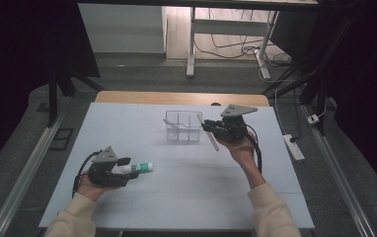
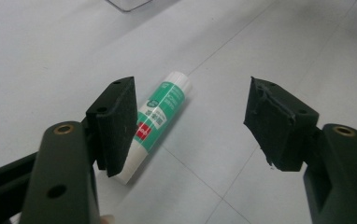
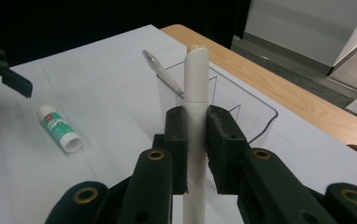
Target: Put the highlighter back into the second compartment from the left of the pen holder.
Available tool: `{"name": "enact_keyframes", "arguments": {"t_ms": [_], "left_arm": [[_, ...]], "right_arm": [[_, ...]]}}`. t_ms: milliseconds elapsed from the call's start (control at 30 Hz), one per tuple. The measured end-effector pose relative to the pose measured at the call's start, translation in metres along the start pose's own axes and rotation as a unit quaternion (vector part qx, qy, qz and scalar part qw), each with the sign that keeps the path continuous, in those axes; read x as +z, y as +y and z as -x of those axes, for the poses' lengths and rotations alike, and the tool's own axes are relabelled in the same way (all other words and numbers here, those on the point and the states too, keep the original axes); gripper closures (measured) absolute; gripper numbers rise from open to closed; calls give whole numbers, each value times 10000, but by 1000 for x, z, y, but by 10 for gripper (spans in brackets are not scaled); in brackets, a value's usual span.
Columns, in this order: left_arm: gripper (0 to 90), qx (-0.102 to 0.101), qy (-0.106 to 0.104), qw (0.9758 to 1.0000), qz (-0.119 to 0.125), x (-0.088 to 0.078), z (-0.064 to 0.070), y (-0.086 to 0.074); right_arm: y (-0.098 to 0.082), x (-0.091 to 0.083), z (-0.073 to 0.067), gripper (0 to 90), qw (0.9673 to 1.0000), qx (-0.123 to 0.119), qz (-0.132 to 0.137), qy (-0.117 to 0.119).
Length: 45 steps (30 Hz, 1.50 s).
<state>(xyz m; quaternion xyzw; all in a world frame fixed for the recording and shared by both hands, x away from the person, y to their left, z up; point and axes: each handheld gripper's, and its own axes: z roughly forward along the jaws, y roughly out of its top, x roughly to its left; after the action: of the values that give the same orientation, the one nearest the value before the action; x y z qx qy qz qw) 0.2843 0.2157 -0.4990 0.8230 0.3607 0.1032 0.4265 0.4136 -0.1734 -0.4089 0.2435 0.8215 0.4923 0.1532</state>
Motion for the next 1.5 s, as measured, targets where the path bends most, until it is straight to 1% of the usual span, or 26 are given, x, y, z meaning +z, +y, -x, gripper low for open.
{"name": "enact_keyframes", "arguments": {"t_ms": [167, 333, 533, 667, 833, 1067, 1267, 1500], "left_arm": [[347, -5, 2, 10000, 5, 0, 0, 0], [345, 3, -10, 10000, -1, 0, 0, 0], [345, -10, -13, 10000, 16, -1, -1, 0], [345, -12, -15, 10000, 9, 0, -1, 0], [345, -25, -15, 10000, 19, 0, -1, 0], [345, -31, -30, 10000, 16, 0, -2, -1], [345, -38, -42, 10000, 34, -1, -3, -1], [345, -45, -53, 10000, 48, -1, -4, -1]], "right_arm": [[5, -1, 2, 779, 9999, 55, 105, -50], [10, 1, 2, 779, 9998, 63, 201, -40], [16, 4, 4, 779, 9996, 102, 257, -55], [20, 6, 5, 779, 9993, 125, 343, -82], [25, 10, 8, 779, 9989, 164, 406, -144], [37, 22, 11, 779, 9981, 250, 527, -201], [46, 38, 13, 779, 9973, 283, 629, -254], [52, 57, 18, 779, 9962, 405, 724, -281]]}}
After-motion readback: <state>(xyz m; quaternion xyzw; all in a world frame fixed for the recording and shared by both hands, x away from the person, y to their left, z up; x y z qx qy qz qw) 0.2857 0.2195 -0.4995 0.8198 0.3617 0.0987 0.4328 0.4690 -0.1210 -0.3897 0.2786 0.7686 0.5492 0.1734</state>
